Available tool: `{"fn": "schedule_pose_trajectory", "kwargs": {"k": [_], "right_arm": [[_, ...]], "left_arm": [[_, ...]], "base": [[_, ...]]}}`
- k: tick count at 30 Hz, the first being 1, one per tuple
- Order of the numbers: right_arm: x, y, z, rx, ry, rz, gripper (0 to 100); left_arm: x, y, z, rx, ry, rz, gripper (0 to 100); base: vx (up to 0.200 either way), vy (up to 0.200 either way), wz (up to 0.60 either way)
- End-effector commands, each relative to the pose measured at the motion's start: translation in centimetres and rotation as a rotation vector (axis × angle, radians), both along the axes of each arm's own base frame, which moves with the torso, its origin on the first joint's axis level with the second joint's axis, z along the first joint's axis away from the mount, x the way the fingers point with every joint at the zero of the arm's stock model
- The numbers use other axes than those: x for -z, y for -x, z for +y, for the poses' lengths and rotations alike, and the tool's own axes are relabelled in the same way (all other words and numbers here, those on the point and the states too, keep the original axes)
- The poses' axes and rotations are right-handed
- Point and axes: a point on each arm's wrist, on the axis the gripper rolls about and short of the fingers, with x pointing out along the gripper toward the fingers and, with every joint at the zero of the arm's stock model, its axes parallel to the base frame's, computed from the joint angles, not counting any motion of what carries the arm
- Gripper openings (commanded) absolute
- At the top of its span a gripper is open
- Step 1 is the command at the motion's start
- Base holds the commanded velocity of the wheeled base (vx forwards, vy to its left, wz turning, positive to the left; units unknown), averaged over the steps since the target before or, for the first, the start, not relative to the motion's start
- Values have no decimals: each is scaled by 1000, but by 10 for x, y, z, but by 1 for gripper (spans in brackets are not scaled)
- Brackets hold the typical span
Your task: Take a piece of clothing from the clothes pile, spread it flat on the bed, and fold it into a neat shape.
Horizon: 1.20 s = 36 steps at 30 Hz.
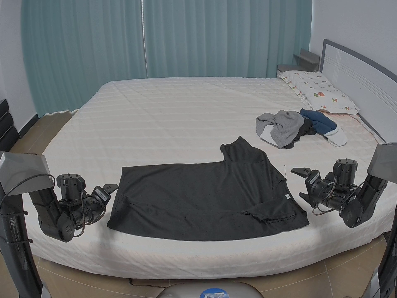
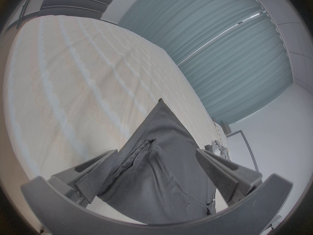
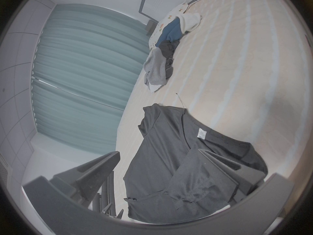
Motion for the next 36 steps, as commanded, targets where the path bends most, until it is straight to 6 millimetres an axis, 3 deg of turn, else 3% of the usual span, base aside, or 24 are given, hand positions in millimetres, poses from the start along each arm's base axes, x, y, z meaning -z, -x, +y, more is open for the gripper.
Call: {"fn": "schedule_pose_trajectory", "kwargs": {"k": [1,12,23,32,36], "right_arm": [[17,10,-4,-22,-11,57,100],[22,13,-9,-71,-45,84,100],[22,16,-8,-73,-38,84,100],[18,15,2,-98,-24,67,100],[17,15,10,-121,-1,56,100]], "left_arm": [[-3,0,-2,4,0,-7,100],[1,2,-9,25,6,8,100],[-2,4,-13,22,9,10,100],[-28,2,-15,35,-8,-35,100],[-36,-7,-13,62,-101,3,100]], "base": [[0,0,0],[0,0,0],[0,-164,0],[0,0,0],[0,0,0]]}}
